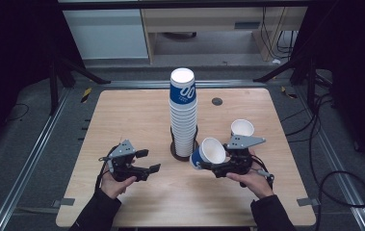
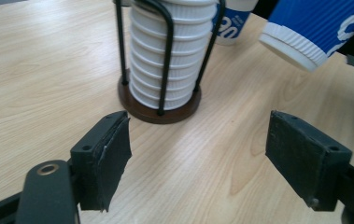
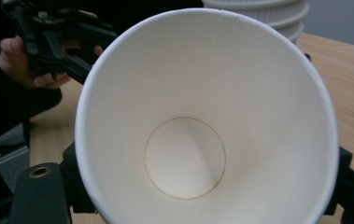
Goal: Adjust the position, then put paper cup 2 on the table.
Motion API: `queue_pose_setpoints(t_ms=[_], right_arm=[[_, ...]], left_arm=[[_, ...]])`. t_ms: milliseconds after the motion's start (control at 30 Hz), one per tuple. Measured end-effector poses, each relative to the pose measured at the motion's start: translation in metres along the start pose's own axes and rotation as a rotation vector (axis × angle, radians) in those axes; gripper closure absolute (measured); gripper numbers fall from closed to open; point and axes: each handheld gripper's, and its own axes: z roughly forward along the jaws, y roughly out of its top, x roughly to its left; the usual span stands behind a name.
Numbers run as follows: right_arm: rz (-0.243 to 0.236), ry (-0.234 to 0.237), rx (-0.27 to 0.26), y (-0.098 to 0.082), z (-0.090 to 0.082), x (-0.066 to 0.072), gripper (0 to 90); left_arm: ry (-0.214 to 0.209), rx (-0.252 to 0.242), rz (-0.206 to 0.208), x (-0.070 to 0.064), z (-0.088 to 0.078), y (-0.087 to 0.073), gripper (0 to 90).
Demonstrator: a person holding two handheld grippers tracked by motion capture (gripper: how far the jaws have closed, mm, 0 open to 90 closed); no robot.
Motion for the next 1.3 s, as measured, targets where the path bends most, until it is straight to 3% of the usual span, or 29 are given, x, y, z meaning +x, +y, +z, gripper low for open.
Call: queue_pose_setpoints(t_ms=[300, 767, 1300], right_arm=[[0.038, -0.128, 0.043, -0.007, -0.016, -0.007, 20.8], [0.059, -0.334, 0.142, -0.018, -0.039, -0.015, 20.7], [0.095, -0.469, 0.314, -0.034, -0.044, -0.037, 20.6]], left_arm=[[0.064, -0.001, -0.029, 0.006, -0.005, -0.001, 22.0], [0.104, 0.016, -0.058, 0.015, -0.007, -0.002, 21.9], [0.128, 0.051, -0.062, 0.019, -0.002, -0.008, 21.9]])
